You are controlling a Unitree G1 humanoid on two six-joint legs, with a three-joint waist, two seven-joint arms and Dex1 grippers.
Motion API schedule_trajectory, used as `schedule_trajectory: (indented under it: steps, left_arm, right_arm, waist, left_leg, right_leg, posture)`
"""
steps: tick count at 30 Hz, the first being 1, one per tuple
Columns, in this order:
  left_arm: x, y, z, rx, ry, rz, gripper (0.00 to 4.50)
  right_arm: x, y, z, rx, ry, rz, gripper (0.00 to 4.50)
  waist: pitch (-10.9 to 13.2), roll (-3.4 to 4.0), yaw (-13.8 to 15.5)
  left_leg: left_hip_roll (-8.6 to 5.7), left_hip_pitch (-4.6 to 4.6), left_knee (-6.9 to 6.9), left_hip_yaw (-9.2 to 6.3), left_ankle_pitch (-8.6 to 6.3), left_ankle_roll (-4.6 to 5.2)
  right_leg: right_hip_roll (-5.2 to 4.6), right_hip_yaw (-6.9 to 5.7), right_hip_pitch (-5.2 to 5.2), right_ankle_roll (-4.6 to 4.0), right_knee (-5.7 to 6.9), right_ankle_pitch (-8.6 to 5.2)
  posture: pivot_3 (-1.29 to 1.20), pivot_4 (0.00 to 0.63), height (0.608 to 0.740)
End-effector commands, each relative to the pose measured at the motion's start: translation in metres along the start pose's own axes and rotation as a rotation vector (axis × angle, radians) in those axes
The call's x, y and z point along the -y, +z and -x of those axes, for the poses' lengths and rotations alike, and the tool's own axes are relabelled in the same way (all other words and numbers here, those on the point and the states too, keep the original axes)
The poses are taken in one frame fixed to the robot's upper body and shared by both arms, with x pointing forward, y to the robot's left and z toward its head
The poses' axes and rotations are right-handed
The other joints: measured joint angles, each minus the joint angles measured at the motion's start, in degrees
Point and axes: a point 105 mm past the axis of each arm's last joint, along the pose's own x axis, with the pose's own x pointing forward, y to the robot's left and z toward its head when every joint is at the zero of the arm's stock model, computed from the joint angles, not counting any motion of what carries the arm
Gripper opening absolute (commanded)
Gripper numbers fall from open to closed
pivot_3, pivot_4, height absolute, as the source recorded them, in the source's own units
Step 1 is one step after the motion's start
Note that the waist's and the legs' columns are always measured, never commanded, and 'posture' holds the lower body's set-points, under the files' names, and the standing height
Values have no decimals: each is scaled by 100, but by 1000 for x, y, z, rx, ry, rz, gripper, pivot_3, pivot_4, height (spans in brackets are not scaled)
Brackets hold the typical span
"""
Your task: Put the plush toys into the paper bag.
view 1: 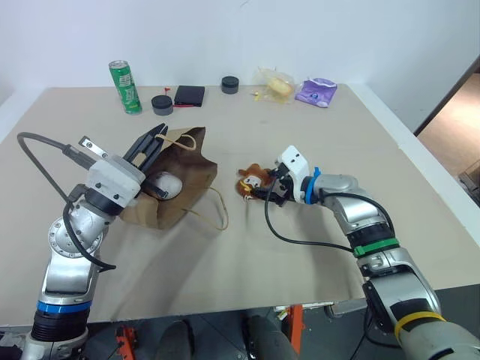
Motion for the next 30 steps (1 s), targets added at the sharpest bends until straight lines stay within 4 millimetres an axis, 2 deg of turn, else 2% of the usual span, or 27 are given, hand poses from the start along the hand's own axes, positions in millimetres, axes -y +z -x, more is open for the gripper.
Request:
schedule_trajectory:
  steps: [1,6,9,10,12,15,20,23,25,30]
  left_arm:
    - [-10,10,-2,36,42,-1,0]
    - [-12,9,0,27,47,2,0]
    - [-12,9,0,25,52,4,0]
    - [-12,9,0,25,52,5,0]
    - [-13,9,0,26,55,7,0]
    - [-14,7,1,21,63,14,0]
    - [-12,6,0,19,64,26,0]
    - [-11,5,-1,19,62,31,0]
    - [-11,5,-1,19,63,32,0]
    - [-9,6,-1,21,65,40,0]
  right_arm:
    - [0,-7,-9,-10,-26,-22,3641]
    - [0,4,-13,43,-26,-21,1563]
    - [0,13,-8,98,-13,-31,342]
    - [1,16,-6,112,-10,-30,69]
    - [1,34,2,215,20,-51,69]
    - [-24,84,34,460,244,-115,69]
    - [-68,108,58,521,477,-101,69]
    - [-92,113,55,497,543,-77,69]
    - [-97,113,52,486,554,-71,69]
    - [-106,104,15,387,500,-50,69]
  waist:
    - [0,0,-16]
    - [0,0,-70]
    - [0,0,-82]
    - [0,0,-83]
    - [1,1,-83]
    - [5,7,-78]
    - [8,12,-75]
    - [8,13,-68]
    - [8,13,-68]
    - [8,13,-73]
  left_leg:
    - [0,3,2,0,1,2]
    - [-2,24,12,0,10,12]
    - [-1,31,9,0,12,14]
    - [-1,33,6,0,13,15]
    - [-1,32,2,-1,14,17]
    - [-1,16,-1,-2,16,20]
    - [-2,-7,-12,-15,10,12]
    - [-7,-13,-18,-31,7,8]
    - [-6,-12,-19,-31,7,8]
    - [-7,-11,-14,-32,8,7]
  right_leg:
    - [0,0,5,-5,0,-1]
    - [-2,4,24,-6,0,17]
    - [0,3,23,-19,0,31]
    - [1,4,21,-21,0,33]
    - [2,4,17,-23,0,35]
    - [3,3,5,-21,0,31]
    - [6,2,-7,13,0,9]
    - [6,-5,-6,13,0,-4]
    - [7,-6,-7,12,1,-4]
    - [6,-8,-7,-10,1,-6]
  posture:
    - [0,150,740]
    - [0,150,740]
    - [0,150,740]
    - [0,150,740]
    - [0,150,740]
    - [0,150,740]
    - [0,150,740]
    - [0,150,740]
    - [0,150,740]
    - [0,150,740]
